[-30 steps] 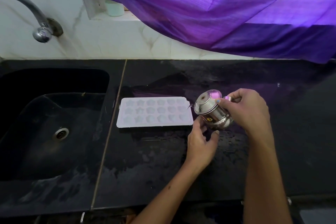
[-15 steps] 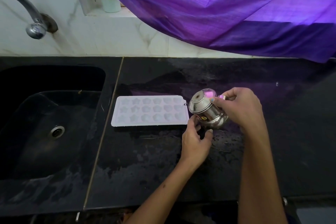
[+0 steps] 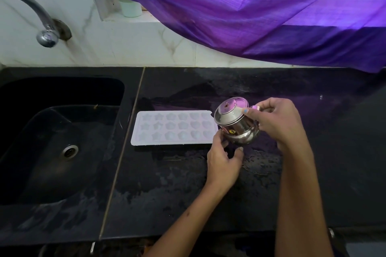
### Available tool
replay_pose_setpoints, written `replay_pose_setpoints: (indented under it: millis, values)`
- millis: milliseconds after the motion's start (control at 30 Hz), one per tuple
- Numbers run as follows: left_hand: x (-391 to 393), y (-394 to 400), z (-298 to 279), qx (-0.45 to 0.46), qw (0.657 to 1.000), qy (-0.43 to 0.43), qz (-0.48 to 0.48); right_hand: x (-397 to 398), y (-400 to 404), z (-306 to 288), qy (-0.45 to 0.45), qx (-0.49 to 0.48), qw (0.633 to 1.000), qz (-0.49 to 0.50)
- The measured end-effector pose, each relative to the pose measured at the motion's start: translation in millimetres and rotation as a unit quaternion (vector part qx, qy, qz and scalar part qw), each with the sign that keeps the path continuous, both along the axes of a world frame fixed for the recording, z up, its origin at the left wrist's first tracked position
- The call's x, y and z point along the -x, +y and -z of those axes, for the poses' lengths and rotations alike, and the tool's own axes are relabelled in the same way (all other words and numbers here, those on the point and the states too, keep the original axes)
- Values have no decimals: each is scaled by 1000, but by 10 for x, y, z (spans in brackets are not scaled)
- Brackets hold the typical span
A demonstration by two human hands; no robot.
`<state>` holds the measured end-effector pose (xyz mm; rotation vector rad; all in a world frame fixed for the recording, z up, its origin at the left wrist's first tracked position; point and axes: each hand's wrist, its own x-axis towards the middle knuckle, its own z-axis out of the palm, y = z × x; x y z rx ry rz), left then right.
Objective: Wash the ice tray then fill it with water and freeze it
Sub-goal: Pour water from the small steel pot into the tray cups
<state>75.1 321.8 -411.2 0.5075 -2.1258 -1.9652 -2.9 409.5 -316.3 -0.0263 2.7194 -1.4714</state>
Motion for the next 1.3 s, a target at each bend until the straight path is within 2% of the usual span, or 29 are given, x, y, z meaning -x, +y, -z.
replay_pose_setpoints:
  millis: [667,1033,1300]
  values:
    - [-47,-61,19,-15,1000,-23,-13,-63,-263,-17,12,-79,997,-14]
    - [-63,-97,37,-4,1000,-17,-7,-61,-240,-23,0,-52,999,-8]
    - [-77,-153,21,6,1000,14,-27,-84,-216,-20,-2,13,1000,-7]
